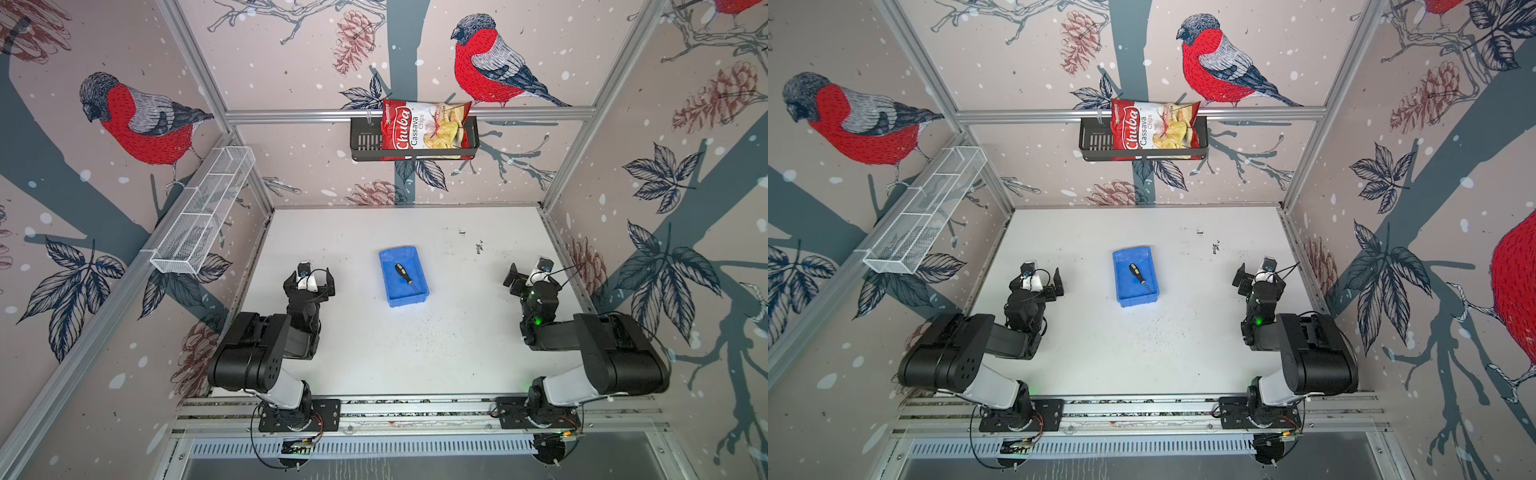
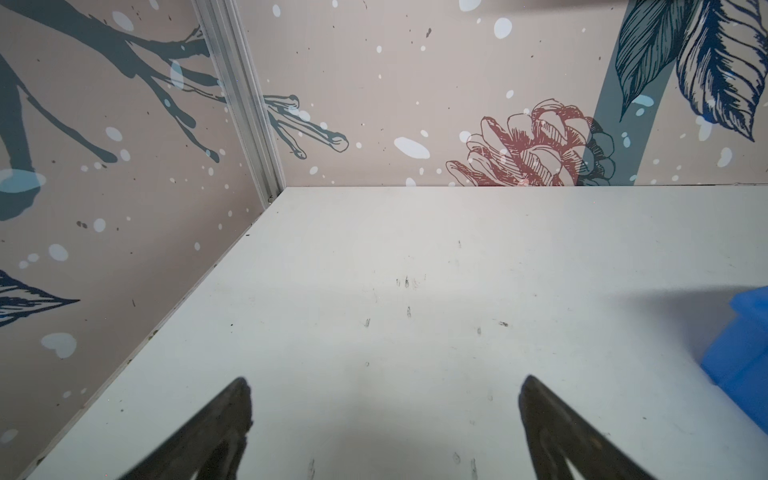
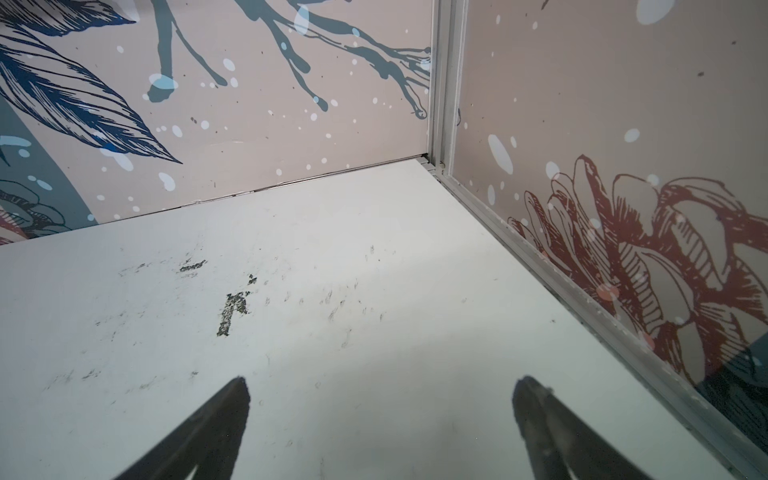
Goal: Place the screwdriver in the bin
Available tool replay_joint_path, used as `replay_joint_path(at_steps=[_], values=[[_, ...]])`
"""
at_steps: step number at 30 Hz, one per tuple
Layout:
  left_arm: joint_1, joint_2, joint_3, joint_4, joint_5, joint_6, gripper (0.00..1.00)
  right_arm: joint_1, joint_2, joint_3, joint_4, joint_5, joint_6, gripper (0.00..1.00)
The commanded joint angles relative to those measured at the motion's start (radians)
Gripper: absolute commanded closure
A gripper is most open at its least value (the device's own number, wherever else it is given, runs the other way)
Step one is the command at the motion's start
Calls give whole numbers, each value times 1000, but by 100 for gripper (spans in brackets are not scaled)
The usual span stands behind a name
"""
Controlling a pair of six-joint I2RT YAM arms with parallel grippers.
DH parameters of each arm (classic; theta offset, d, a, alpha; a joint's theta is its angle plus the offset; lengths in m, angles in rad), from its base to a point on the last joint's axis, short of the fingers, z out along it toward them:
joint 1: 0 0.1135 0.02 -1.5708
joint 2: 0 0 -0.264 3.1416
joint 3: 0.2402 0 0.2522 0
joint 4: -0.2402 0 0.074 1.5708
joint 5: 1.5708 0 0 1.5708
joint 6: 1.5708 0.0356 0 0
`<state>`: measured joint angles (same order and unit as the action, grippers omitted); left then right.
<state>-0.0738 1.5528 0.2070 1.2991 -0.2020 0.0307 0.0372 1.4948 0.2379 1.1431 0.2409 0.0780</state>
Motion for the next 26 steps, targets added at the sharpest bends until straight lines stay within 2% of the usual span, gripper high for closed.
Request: replay_joint_path(at_steps=[1,26], values=[[8,6,25,14,1,-16,1,-1,2,6,37,-14,9,0],[16,7,30,6,1,-23,1,1,2,6,37,-14,9,0]])
